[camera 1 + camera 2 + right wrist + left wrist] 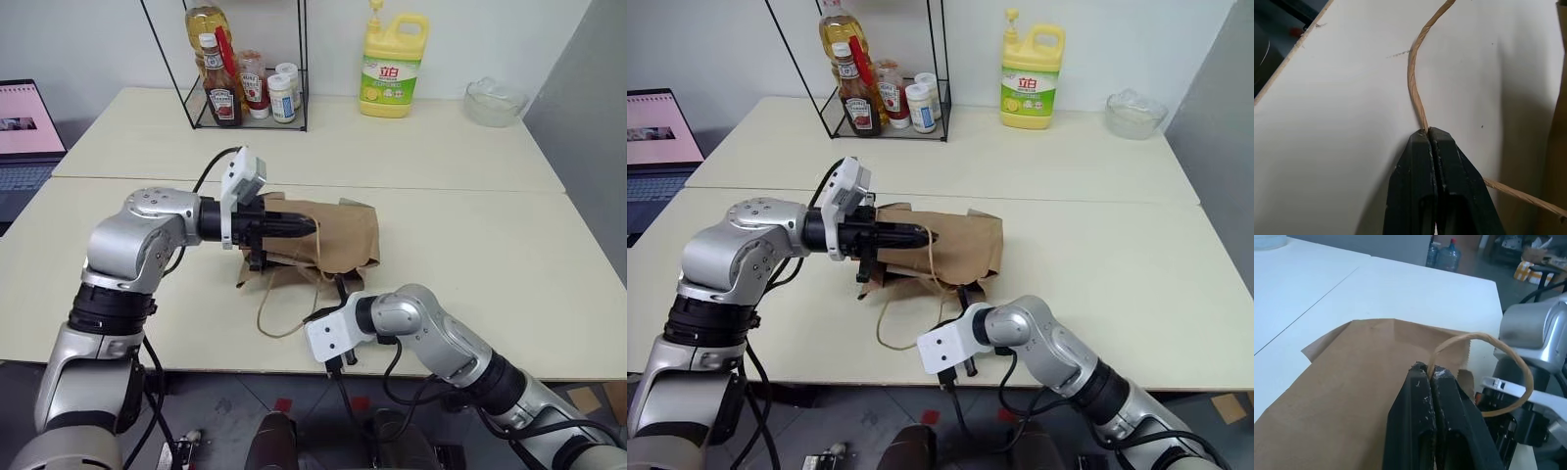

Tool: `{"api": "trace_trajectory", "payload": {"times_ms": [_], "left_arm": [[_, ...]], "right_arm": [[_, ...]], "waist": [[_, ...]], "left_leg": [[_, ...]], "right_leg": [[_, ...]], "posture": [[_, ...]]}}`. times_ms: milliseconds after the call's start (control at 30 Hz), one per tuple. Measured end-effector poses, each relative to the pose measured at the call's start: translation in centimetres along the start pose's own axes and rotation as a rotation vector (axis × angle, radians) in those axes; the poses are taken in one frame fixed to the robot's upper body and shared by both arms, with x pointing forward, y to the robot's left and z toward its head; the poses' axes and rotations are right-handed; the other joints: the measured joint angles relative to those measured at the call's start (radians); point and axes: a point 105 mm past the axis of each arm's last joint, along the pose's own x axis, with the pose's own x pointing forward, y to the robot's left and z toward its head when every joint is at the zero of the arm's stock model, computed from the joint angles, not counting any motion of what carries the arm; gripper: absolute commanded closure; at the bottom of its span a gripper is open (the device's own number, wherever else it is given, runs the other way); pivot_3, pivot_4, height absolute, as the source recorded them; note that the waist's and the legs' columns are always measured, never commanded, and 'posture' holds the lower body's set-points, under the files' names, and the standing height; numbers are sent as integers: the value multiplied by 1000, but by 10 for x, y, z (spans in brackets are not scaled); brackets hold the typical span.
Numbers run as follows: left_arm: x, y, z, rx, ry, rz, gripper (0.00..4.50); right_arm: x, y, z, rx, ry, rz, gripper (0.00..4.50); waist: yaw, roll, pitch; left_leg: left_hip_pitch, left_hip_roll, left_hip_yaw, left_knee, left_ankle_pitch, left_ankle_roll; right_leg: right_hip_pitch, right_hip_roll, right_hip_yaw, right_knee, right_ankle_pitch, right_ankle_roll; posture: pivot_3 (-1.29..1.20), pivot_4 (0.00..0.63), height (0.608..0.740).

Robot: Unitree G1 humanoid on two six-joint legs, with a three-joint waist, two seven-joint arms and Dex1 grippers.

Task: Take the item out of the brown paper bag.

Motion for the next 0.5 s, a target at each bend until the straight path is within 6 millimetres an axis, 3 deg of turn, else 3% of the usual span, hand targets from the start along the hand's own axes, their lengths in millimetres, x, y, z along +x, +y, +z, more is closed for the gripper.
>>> {"api": "trace_trajectory", "payload": {"times_ms": [500], "left_arm": [[6, 31, 30, -41, -140, 128, 4500]], "right_arm": [[-6, 4, -1, -63, 18, 32, 4472]], "waist": [[3, 0, 0]], "left_leg": [[0, -1, 0, 0, 1, -2]], "right_leg": [[1, -1, -1, -1, 0, 0]], "posture": [[0, 150, 740]]}}
